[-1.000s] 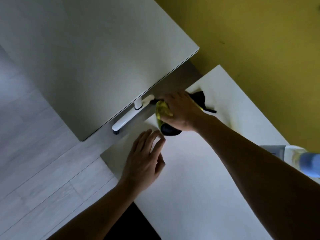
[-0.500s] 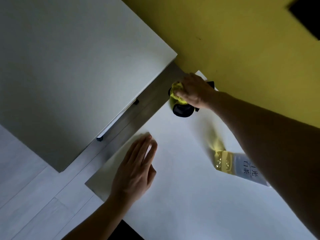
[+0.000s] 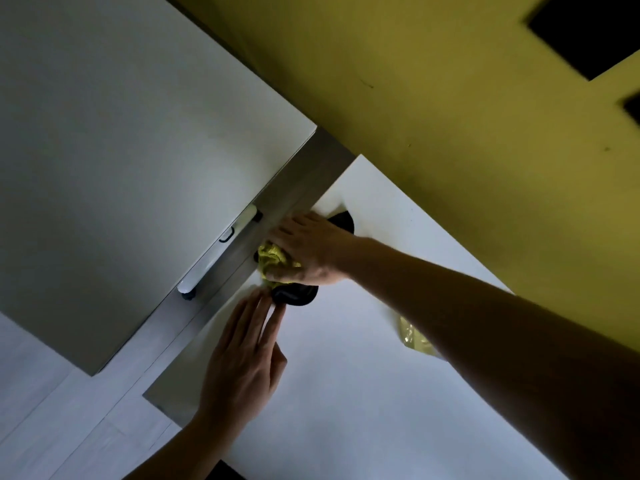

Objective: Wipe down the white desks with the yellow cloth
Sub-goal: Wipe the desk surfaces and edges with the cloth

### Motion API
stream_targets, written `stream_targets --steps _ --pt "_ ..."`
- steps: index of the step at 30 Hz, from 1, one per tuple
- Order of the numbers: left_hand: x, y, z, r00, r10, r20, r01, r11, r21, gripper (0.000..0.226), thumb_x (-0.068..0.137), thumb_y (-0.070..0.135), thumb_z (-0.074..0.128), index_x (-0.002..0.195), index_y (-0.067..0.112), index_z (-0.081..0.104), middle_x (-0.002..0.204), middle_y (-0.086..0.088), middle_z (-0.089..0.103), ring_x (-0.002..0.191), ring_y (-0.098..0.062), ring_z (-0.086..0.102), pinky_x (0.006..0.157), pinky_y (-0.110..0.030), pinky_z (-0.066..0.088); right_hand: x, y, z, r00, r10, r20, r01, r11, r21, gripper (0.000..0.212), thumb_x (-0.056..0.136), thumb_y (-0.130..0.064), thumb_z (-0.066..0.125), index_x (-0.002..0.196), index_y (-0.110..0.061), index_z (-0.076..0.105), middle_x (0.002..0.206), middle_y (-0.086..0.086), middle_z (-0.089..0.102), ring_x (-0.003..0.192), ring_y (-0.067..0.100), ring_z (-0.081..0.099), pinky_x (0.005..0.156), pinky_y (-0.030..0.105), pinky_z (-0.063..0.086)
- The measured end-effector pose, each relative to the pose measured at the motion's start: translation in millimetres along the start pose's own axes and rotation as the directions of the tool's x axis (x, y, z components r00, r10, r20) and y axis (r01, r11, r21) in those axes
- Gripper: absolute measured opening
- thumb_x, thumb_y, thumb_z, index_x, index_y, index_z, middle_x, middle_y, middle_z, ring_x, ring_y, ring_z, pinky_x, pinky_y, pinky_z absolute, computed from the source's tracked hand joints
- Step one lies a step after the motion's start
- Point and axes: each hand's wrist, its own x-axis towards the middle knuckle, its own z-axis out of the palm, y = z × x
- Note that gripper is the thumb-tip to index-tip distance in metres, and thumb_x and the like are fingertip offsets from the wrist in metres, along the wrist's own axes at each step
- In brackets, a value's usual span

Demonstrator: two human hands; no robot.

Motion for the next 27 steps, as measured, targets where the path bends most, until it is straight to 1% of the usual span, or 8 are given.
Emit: stream_targets --steps 2,7,10,13,20,23,25,27 --pt "3 0 -2 1.000 0.003 -0.005 -0.003 1.000 0.012 0.064 0.097 0.019 0.042 0.158 0.004 0.035 0.166 -0.018 0.031 0.155 -0.035 0.027 0.123 -0.050 0.031 2 20 -6 1.000 -0.008 0.028 0.009 0.999 -0.032 0.072 0.093 -0.074 0.033 0.145 -0.024 0.038 0.144 0.007 0.047 0.132 0.030 0.042 0.115 0.046 0.029" --pt "5 3 -2 1.000 -0.008 -0.014 0.008 0.999 0.033 0.060 0.097 0.017 0.043 0.155 0.002 0.042 0.165 -0.017 0.034 0.153 -0.035 0.033 0.123 -0.050 0.032 -1 102 -29 0.970 0.239 -0.037 -0.241 0.968 -0.064 0.078 0.095 -0.073 0.020 0.136 -0.011 0.047 0.134 0.015 0.050 0.128 0.035 0.044 0.110 0.045 0.031" --pt "19 12 3 0.999 -0.038 -0.014 0.039 0.997 0.074 0.058 0.098 0.022 0.041 0.153 0.004 0.045 0.162 -0.017 0.039 0.148 -0.039 0.039 0.121 -0.051 0.033 -1 131 -27 0.934 0.349 -0.073 -0.342 0.935 0.097 0.077 0.097 -0.069 0.024 0.143 -0.009 0.041 0.144 0.017 0.041 0.138 0.036 0.035 0.114 0.044 0.027" --pt "60 30 12 0.999 0.042 0.014 -0.043 0.998 0.047 0.059 0.099 0.023 0.040 0.156 0.005 0.042 0.166 -0.015 0.034 0.152 -0.036 0.034 0.121 -0.054 0.033 5 142 -21 0.887 0.442 -0.133 -0.391 0.872 0.296 0.074 0.099 -0.064 0.033 0.147 -0.008 0.037 0.150 0.017 0.036 0.141 0.034 0.032 0.114 0.043 0.030" --pt "154 77 35 0.990 0.137 0.033 -0.139 0.989 0.054 0.060 0.101 0.024 0.038 0.156 0.000 0.038 0.163 -0.020 0.037 0.151 -0.037 0.035 0.125 -0.049 0.028 -23 159 -1 0.845 0.489 -0.215 -0.289 0.757 0.586 0.066 0.098 -0.052 0.052 0.149 -0.014 0.035 0.144 0.015 0.041 0.128 0.031 0.046 0.102 0.037 0.040" --pt "158 78 39 0.990 0.138 0.010 -0.138 0.989 0.055 0.061 0.101 0.025 0.041 0.157 0.002 0.038 0.162 -0.020 0.039 0.152 -0.037 0.035 0.125 -0.050 0.027 -80 167 25 0.804 0.546 -0.236 -0.277 0.695 0.663 0.048 0.097 -0.046 0.058 0.129 -0.010 0.050 0.122 0.011 0.056 0.109 0.022 0.055 0.097 0.039 0.045" --pt "157 78 40 0.989 0.145 -0.008 -0.144 0.987 0.065 0.060 0.102 0.024 0.040 0.158 0.003 0.037 0.163 -0.019 0.037 0.152 -0.036 0.034 0.125 -0.050 0.027 -134 169 48 0.767 0.595 -0.240 -0.266 0.635 0.725 0.033 0.096 -0.038 0.061 0.116 -0.013 0.055 0.104 0.003 0.057 0.093 0.008 0.053 0.084 0.024 0.043" --pt "157 78 41 0.987 0.157 -0.031 -0.154 0.985 0.076 0.058 0.104 0.023 0.038 0.158 0.003 0.035 0.164 -0.018 0.036 0.153 -0.035 0.032 0.125 -0.049 0.028 -181 167 69 0.724 0.664 -0.188 -0.334 0.576 0.746 0.039 0.093 -0.043 0.057 0.116 -0.011 0.057 0.100 0.002 0.056 0.087 0.007 0.051 0.071 0.015 0.036"
